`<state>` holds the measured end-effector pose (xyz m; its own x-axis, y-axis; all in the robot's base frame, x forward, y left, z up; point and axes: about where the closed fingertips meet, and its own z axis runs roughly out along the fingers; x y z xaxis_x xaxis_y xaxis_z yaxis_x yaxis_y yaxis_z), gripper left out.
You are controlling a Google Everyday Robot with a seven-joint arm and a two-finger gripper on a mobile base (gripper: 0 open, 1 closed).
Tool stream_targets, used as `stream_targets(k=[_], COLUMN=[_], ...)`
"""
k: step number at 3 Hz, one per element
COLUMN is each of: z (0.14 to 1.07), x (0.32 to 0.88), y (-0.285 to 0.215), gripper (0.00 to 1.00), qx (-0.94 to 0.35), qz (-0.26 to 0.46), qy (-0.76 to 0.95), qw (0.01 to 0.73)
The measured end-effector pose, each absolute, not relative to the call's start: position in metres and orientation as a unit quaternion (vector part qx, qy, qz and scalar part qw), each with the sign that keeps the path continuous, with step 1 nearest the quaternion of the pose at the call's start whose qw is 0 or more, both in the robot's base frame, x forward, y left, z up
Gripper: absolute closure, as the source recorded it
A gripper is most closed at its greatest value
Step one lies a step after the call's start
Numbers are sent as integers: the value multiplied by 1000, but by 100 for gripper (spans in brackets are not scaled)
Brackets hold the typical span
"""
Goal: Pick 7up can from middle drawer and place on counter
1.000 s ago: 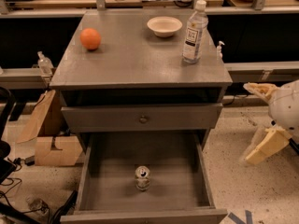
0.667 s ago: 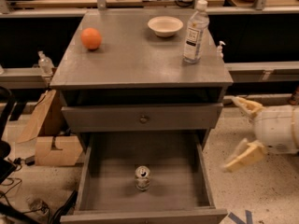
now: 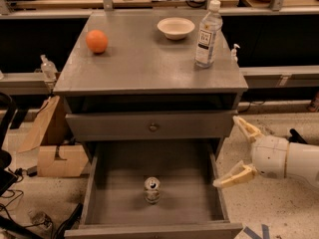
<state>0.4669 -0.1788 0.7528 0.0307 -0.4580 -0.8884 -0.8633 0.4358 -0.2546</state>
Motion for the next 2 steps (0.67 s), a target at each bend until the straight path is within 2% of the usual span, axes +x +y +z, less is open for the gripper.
stream_targets(k=[1,2], z=[753,713], x=[467,480], y=[-179,-155], gripper=[0,0], qx=[-494,-501], qz=[195,220], qy=[668,660], qw=[521,515])
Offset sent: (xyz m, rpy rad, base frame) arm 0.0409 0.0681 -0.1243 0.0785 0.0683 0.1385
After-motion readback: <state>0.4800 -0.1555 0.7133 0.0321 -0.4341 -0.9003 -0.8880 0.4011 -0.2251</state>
